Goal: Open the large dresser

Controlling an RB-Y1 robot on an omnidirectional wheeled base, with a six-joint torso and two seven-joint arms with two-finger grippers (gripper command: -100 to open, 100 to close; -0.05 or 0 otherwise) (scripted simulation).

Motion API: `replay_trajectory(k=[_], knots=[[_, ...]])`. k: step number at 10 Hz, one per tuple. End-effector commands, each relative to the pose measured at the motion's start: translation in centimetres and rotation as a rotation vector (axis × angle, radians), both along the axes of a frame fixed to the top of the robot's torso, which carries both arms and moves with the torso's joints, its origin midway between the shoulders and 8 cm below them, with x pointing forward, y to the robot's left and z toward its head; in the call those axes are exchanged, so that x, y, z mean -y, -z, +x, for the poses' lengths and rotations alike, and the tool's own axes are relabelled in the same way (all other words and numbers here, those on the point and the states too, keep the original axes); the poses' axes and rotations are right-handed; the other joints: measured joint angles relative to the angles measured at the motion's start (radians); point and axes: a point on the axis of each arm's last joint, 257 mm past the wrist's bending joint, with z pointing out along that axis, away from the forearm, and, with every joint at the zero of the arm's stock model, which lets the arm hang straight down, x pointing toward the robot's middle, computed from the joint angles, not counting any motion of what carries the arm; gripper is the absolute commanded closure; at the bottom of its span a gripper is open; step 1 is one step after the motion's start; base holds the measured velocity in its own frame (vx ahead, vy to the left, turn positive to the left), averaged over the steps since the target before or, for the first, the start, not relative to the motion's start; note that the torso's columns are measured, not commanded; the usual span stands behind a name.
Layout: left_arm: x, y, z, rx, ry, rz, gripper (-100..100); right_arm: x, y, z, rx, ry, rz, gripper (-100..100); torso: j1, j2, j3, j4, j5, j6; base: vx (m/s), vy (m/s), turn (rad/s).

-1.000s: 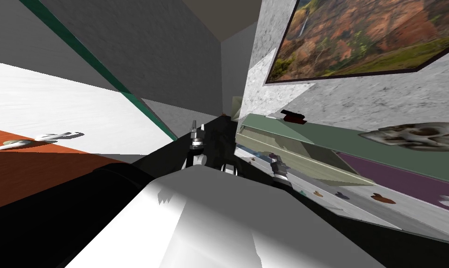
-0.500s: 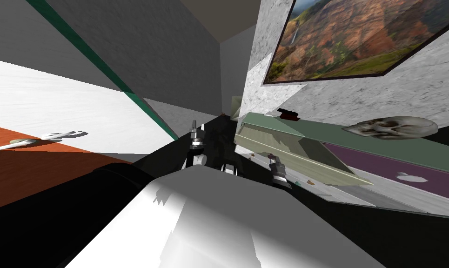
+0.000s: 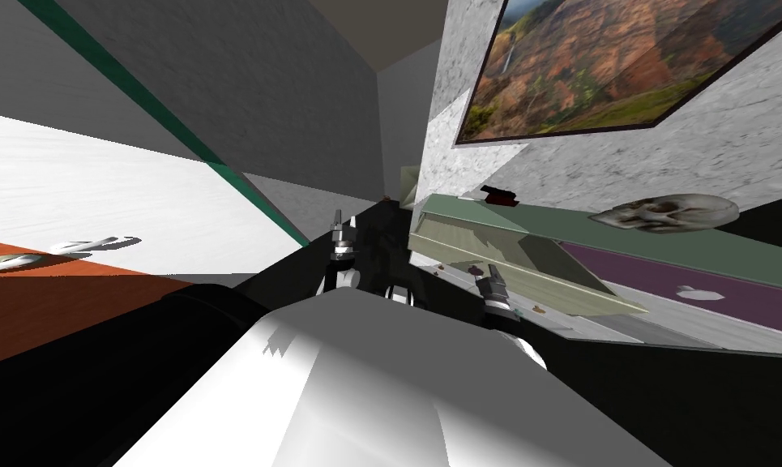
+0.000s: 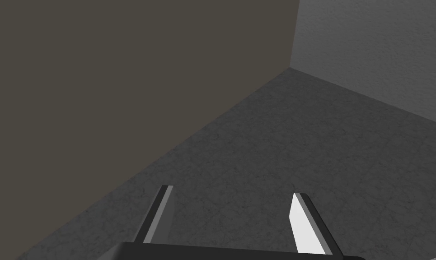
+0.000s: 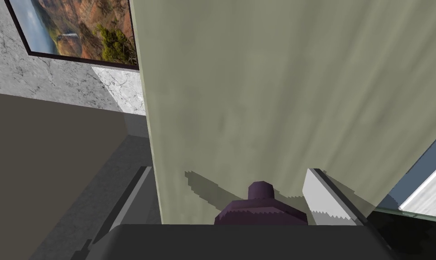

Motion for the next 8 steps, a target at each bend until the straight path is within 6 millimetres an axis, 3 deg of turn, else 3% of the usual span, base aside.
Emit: replay_trajectory(k=[1,2,3,8], knots=[[0.0,0.0,0.0,0.000,0.000,0.000,0,0.7,-2.5,1.7,0.007,-0.023,-0.002,-100,0.004,0.004,0.002,0.004,0.003,-0.001,-0.027,0.071,-0.058],[0.0,0.0,0.0,0.000,0.000,0.000,0,0.6,-1.1,1.3,-0.016,-0.017,-0.003,-100,0.007,0.006,0.003,0.005,0.005,-0.001,-0.007,0.022,-0.020],[0.0,0.0,0.0,0.000,0.000,0.000,0,0.7,-0.8,1.2,-0.025,-0.016,-0.003,0,0.005,0.005,0.003,0.004,0.003,-0.002,0.000,0.000,0.000],[0.0,0.0,0.0,0.000,0.000,0.000,0,0.8,0.1,0.8,-0.049,-0.015,-0.002,0,-0.001,-0.001,-0.001,-0.001,-0.001,0.000,0.000,0.000,0.000]])
